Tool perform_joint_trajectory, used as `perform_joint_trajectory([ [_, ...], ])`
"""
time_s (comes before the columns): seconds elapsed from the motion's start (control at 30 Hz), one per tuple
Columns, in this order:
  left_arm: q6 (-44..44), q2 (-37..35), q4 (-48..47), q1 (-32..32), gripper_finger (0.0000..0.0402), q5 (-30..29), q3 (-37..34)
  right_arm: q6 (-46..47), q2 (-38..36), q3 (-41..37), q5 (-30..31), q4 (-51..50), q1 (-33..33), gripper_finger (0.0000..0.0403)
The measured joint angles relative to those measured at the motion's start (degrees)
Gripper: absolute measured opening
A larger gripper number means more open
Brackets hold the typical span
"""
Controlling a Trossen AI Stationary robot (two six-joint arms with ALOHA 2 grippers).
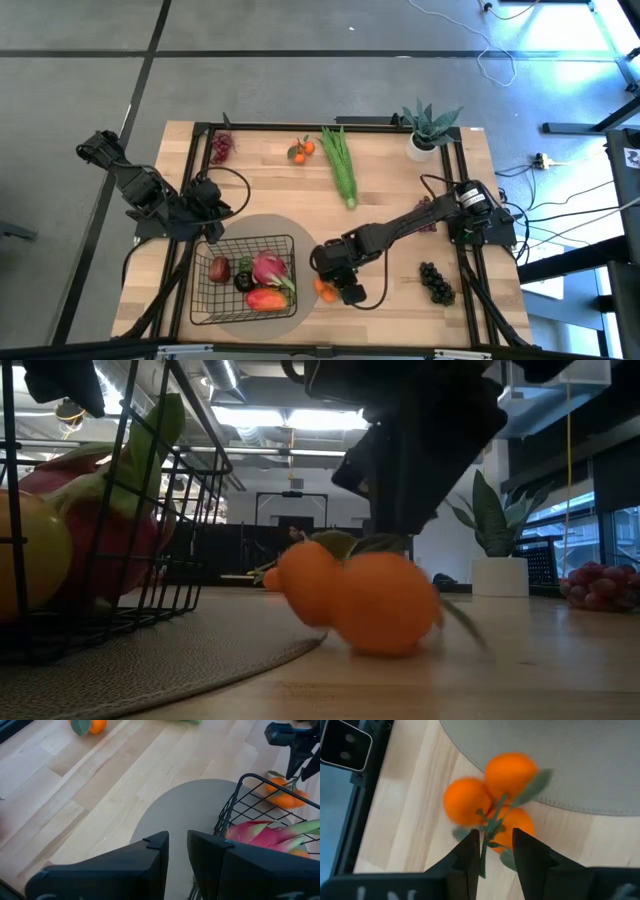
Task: Build produce basket
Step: Put the bottom tangerine into the black wire basket
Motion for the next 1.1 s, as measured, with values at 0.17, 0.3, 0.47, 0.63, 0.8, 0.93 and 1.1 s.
perform_joint_trajectory([
  [0.17, 0.0, 0.0, 0.0, 0.0, 0.0060, 0.0, 0.0, -1.4, 0.0, -1.6, 0.0, 2.3, 0.1, 0.0101],
  [0.3, 0.0, 0.0, 0.0, 0.0, 0.0060, 0.0, 0.0, -1.5, 0.0, -2.4, 0.0, 3.9, 0.1, 0.0100],
  [0.47, 0.0, 0.0, 0.0, 0.0, 0.0060, 0.0, 0.0, -1.5, 0.0, -2.4, 0.0, 4.5, 0.1, 0.0060],
  [0.63, -0.1, 0.0, 0.0, 0.0, 0.0060, 0.0, 0.0, -2.9, 0.0, -0.6, 0.0, 3.5, 0.2, 0.0008],
  [0.8, -0.1, 0.0, 0.0, 0.0, 0.0059, 0.0, 0.0, -7.5, 0.0, 6.4, 0.8, -4.3, 0.4, 0.0002],
  [0.93, -0.1, 0.0, 0.0, 0.0, 0.0060, 0.0, 0.0, -9.9, 0.0, 13.5, 1.9, -13.8, -0.2, 0.0001],
  [1.1, -0.1, 0.0, 0.0, 0.0, 0.0059, 0.0, 0.0, -14.2, 0.0, 22.8, 4.2, -20.2, -1.4, 0.0001],
])
